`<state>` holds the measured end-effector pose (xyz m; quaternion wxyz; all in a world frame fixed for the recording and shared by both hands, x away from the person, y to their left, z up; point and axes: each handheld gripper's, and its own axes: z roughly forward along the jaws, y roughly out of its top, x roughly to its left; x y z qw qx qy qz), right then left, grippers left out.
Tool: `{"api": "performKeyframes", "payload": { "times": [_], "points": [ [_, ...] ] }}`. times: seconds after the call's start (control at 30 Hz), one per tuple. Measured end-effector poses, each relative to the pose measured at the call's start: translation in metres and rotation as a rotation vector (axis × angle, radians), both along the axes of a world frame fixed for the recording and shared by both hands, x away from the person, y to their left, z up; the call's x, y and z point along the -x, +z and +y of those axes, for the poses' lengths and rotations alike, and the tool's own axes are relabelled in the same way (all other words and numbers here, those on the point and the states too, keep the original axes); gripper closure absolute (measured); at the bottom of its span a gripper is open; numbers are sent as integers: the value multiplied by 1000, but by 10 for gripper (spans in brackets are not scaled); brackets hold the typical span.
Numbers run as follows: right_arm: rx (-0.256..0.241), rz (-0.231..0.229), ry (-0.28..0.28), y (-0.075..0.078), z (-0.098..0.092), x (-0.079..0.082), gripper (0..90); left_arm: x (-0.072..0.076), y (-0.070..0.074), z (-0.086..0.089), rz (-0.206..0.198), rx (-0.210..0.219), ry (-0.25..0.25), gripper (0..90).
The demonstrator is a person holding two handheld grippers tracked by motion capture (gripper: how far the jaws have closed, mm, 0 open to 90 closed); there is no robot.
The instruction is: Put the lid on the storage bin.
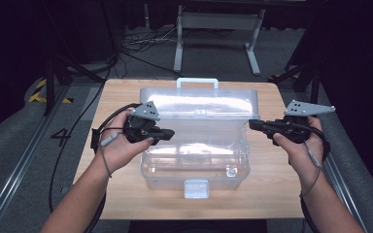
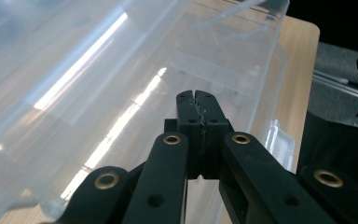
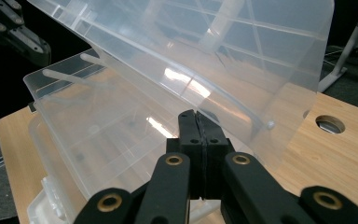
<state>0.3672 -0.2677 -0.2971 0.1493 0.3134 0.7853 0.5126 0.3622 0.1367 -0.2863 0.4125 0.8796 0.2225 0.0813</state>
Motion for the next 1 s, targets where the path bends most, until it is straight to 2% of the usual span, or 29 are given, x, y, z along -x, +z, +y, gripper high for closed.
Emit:
{"api": "performKeyframes", "payload": {
  "times": [0.37,0.47,0.7,1.0],
  "points": [
    [-4,-7,9,-4,-2,4,900,5,-5,26,1,63,122,898],
    [-8,-11,10,-4,-3,5,900,6,-7,30,4,81,141,898],
    [-9,-10,9,-6,-6,7,900,7,-9,45,-7,124,221,898],
    [4,-11,9,-8,-5,10,900,8,-11,48,-7,139,243,898]
  ]
}}
